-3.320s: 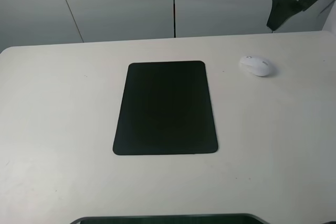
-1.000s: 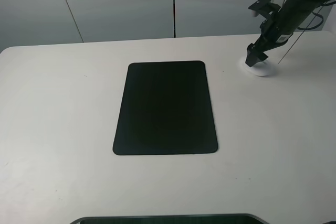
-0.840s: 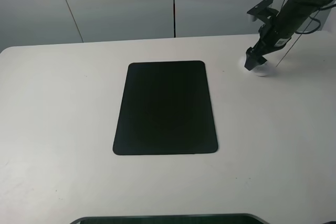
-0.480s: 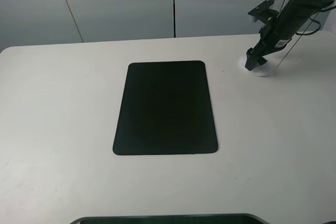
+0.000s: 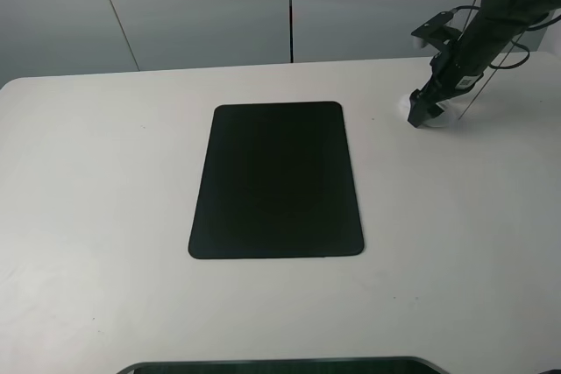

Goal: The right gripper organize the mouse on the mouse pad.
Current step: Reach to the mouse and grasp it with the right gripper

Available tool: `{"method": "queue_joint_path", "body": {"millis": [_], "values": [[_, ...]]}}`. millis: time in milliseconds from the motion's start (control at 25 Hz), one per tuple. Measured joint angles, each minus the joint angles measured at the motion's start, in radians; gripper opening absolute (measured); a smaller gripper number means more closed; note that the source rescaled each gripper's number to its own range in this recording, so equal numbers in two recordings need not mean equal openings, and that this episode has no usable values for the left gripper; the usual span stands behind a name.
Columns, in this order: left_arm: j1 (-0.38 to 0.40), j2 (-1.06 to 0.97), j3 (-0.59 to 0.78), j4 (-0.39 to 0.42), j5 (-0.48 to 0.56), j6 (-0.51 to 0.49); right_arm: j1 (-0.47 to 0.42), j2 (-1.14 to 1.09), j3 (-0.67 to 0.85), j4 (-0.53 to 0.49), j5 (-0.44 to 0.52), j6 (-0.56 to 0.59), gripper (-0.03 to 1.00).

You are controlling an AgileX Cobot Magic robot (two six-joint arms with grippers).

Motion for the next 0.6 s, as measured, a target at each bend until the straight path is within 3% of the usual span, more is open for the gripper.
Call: {"method": "queue_joint_path", "body": {"millis": [120,200,280,400,600], "values": [[0.0,0.0,0.0,0.0,0.0,0.0,0.0,0.0,0.0,0.0,0.0,0.0,0.99],[0.0,0.0,0.0,0.0,0.0,0.0,0.0,0.0,0.0,0.0,0.0,0.0,0.88],[0.0,0.0,0.0,0.0,0.0,0.0,0.0,0.0,0.0,0.0,0.0,0.0,0.66],[0.0,0.0,0.0,0.0,0.0,0.0,0.0,0.0,0.0,0.0,0.0,0.0,0.03],[0.0,0.0,0.0,0.0,0.0,0.0,0.0,0.0,0.0,0.002,0.002,0.0,0.0]]}}
